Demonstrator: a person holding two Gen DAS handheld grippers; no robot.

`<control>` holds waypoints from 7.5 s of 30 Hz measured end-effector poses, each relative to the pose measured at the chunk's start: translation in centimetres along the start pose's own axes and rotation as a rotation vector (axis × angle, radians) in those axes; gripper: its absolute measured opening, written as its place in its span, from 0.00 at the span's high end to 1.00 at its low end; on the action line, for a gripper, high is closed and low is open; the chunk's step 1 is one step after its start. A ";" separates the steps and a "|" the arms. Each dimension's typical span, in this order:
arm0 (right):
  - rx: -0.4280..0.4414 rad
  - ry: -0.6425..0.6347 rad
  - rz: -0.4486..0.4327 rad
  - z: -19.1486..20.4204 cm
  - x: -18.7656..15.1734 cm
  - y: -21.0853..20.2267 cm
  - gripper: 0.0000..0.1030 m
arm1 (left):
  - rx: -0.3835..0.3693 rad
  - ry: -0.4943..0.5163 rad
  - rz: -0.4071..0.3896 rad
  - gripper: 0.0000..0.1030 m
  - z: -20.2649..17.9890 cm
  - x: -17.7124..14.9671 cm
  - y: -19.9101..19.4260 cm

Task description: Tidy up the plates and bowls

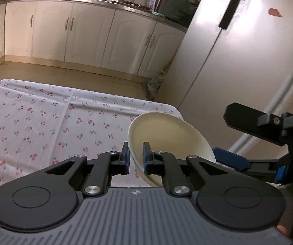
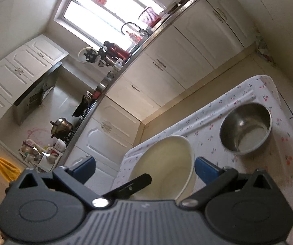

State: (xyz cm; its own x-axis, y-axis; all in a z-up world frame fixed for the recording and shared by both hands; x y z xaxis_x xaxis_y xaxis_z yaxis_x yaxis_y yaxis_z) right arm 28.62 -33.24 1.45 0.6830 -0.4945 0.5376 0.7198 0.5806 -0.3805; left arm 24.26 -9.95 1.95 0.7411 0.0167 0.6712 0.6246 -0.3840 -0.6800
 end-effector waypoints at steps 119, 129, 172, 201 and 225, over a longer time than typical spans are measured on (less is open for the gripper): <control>-0.155 0.171 -0.234 -3.3 -16.0 -11.9 0.00 | -0.014 0.069 -0.007 0.00 1.8 -6.4 -3.8; -0.146 0.157 -0.252 -4.1 -12.5 -10.6 0.00 | -0.011 0.077 -0.017 0.00 1.2 -3.5 -2.1; -0.062 0.252 -0.299 -14.4 0.7 0.3 0.06 | -0.011 0.062 0.093 0.63 -3.0 4.0 17.1; 0.000 0.259 -0.245 -13.3 0.9 1.0 0.00 | -0.020 0.104 0.121 0.84 -3.4 3.1 16.7; 0.076 0.254 -0.279 -6.8 -4.9 -5.0 0.00 | -0.104 0.085 0.046 0.85 -2.3 -0.3 6.6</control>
State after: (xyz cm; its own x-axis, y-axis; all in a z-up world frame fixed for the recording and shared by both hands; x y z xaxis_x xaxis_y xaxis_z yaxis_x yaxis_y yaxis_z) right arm 22.54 -38.15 -4.38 0.4779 -0.7791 0.4057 0.8777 0.4426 -0.1839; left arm 27.56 -14.60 -2.09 0.7422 -0.0798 0.6654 0.5582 -0.4759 -0.6797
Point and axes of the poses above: each gripper's, at about its wrist camera, not at the fingertips, and y roughly the way its jaws point, z to its left, x to its top, the point moved 1 cm from there along y, roughly the way its jaws point, and after that the axes turned 5 degrees about z, right-handed, at the moved point
